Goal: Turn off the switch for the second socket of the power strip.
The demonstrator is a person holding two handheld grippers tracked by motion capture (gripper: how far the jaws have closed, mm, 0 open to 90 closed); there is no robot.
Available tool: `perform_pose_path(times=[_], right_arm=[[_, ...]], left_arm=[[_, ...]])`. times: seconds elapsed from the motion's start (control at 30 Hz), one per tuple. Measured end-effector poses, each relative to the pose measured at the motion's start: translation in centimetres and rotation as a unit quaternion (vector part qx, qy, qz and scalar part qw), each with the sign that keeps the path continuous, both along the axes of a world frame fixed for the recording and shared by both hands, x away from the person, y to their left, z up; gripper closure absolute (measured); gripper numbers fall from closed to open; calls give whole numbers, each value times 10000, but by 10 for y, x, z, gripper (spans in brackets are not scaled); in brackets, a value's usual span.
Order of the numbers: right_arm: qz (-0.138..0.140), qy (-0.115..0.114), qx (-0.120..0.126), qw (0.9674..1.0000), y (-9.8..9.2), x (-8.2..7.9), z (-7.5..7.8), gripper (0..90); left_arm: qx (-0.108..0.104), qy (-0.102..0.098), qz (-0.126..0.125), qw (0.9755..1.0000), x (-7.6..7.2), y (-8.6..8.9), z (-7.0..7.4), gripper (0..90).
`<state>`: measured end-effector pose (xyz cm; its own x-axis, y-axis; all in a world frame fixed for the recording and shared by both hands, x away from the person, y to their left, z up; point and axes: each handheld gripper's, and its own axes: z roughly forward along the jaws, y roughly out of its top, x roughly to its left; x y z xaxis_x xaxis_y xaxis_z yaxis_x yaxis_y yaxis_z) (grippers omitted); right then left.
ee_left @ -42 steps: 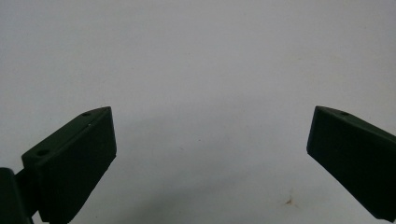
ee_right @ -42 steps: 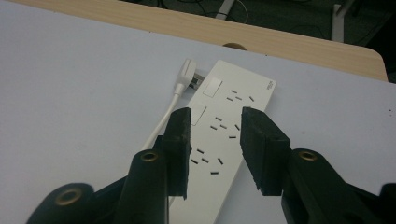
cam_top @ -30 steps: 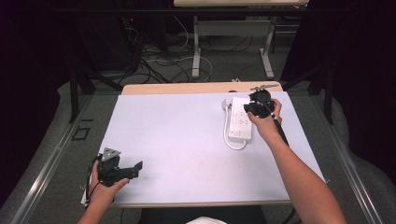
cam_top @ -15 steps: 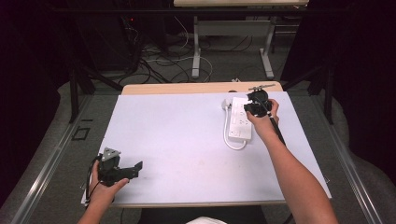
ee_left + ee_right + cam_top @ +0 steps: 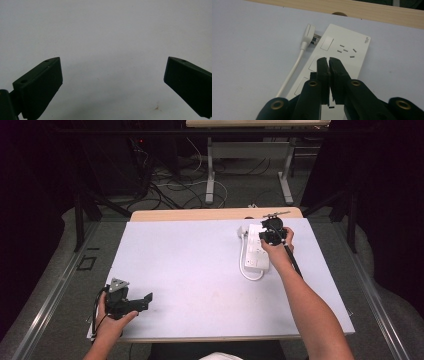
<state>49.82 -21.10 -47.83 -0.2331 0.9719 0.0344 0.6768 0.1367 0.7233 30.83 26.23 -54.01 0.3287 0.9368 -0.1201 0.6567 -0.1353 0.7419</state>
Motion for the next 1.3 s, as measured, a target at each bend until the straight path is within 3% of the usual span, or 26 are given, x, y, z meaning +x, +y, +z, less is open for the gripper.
perform_pose_path(times=[1.3], right_arm=[[-110,15,226,9997,9,33,-38,900]], left_arm=[[39,30,71,10000,-2,5,-2,17]])
